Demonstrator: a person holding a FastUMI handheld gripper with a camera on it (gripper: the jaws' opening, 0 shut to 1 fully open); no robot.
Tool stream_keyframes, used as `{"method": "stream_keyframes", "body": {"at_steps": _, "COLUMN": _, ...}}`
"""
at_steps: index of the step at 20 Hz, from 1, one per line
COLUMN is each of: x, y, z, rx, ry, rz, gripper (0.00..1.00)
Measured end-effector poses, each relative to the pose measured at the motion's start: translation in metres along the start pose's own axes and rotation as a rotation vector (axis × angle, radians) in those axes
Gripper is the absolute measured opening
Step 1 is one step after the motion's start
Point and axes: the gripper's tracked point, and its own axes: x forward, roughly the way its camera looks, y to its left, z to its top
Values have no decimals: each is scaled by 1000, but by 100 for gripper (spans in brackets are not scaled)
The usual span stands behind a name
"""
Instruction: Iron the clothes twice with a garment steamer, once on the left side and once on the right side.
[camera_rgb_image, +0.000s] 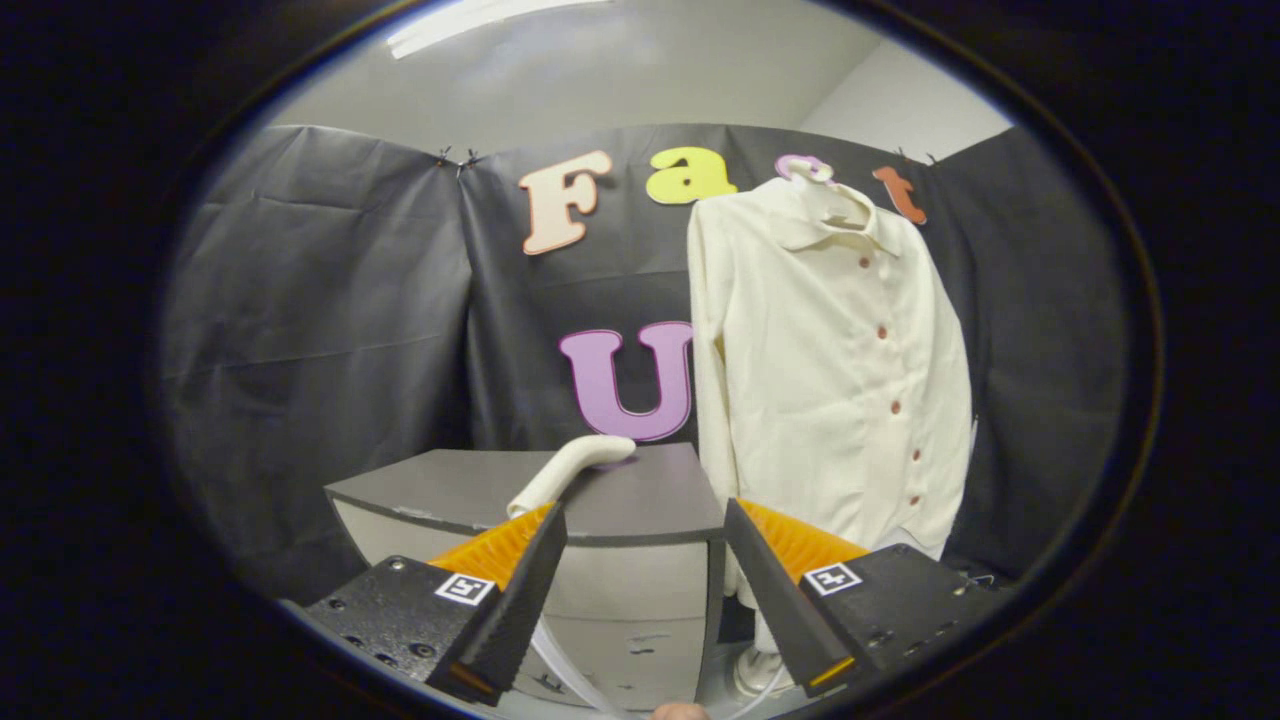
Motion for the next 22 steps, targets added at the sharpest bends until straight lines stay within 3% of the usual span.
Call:
{"method": "stream_keyframes", "body": {"at_steps": 10, "x": 138, "y": 60, "z": -7, "rx": -18, "ry": 234, "rz": 15, "gripper": 98}}
{"method": "stream_keyframes", "body": {"at_steps": 18, "x": 202, "y": 82, "z": -62, "rx": -47, "ry": 548, "rz": 6, "gripper": 99}}
{"method": "stream_keyframes", "body": {"at_steps": 22, "x": 223, "y": 89, "z": -86, "rx": 70, "ry": 697, "rz": -14, "gripper": 87}}
